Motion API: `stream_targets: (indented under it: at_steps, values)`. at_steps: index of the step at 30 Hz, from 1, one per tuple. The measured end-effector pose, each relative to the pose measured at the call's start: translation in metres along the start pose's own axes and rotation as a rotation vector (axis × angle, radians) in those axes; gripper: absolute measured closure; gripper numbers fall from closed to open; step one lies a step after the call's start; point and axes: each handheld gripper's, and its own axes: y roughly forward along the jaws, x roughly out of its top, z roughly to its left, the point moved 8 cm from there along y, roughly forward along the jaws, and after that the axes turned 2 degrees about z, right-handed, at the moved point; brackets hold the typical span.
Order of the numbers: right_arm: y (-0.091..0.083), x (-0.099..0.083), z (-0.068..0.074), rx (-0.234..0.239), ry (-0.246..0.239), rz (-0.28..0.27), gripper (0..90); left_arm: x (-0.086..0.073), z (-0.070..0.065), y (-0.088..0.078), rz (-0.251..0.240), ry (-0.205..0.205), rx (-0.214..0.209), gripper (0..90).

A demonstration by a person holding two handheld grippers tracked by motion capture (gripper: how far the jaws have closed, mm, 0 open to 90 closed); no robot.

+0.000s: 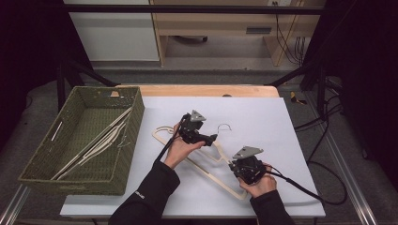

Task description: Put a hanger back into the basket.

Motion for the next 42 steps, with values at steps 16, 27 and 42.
stream_targets:
  at_steps: [16,27,42]
  values:
    - [-0.003,-0.001,0.003,0.012,-0.016,-0.003,80.2,-0.011,-0.003,0.039,0.066,-0.002,-0.043,50.4]
    - [-0.004,-0.002,0.005,0.019,-0.027,-0.002,80.2,-0.017,-0.011,0.046,0.121,-0.008,-0.063,75.8]
    - [0.005,-0.010,0.014,0.079,-0.034,0.044,79.1,-0.011,-0.015,0.021,0.070,-0.009,-0.026,88.2]
